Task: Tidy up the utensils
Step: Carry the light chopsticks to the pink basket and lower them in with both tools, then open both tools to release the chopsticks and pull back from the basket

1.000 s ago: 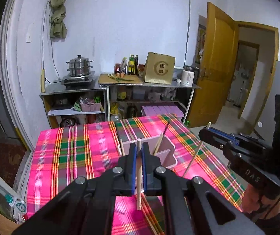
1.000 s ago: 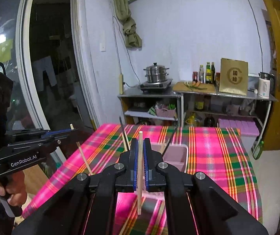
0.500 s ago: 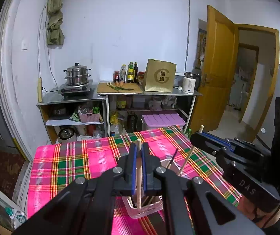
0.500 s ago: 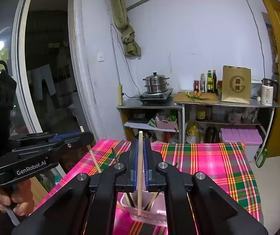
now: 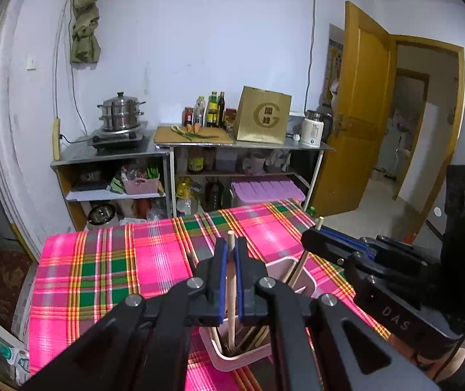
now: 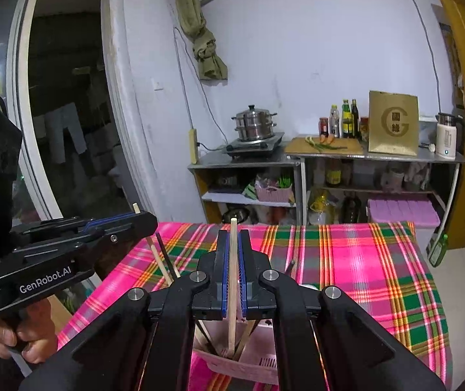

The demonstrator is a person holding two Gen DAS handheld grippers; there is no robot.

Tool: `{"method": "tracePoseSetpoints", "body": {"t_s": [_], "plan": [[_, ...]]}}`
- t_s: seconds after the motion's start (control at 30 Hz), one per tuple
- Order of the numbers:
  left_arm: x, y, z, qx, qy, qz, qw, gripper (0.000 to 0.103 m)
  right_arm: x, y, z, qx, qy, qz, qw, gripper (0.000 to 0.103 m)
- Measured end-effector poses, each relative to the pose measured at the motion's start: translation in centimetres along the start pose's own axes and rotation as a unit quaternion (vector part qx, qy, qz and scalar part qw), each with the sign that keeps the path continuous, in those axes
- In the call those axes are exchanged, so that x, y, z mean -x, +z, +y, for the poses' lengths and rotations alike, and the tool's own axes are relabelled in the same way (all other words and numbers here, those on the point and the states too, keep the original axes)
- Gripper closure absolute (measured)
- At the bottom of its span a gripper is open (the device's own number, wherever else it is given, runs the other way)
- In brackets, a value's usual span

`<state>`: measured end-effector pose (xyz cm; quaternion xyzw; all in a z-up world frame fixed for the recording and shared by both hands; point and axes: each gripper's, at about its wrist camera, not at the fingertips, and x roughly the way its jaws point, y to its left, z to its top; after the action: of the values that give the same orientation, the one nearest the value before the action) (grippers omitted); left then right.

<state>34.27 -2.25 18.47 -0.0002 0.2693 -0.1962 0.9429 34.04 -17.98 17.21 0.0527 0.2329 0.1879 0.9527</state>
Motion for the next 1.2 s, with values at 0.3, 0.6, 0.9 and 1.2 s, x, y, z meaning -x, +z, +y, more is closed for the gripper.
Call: {"method": "tracePoseSetpoints", "body": {"t_s": [0.3,0.6,0.9,1.2], "plan": [[-2.1,-2.7,0.1,0.002,-0.003,0.028,0.9996,0.098,-1.6,-2.9,-0.8,-0.008,-0.002,0.028,1.0,0.098],[-3.5,-4.5,0.7,0.01,0.008,0.045,0.9989,0.098,-1.5,-3.3,-1.8,-0.012,-0.004,0.029,0.999,0.098],[-2.8,-4.6,0.8,0.015,0.001,0.05,0.9987,0.097,-1.2,-3.4,-1.7,-0.007,-0.01,0.037,0.999,0.097],[-1.5,-5.4,0.8,0.018,-0.006,0.051,0.9985,0.086,0.2,-4.1,-2.1,-0.01,-0.015,0.042,0.999,0.085]]}}
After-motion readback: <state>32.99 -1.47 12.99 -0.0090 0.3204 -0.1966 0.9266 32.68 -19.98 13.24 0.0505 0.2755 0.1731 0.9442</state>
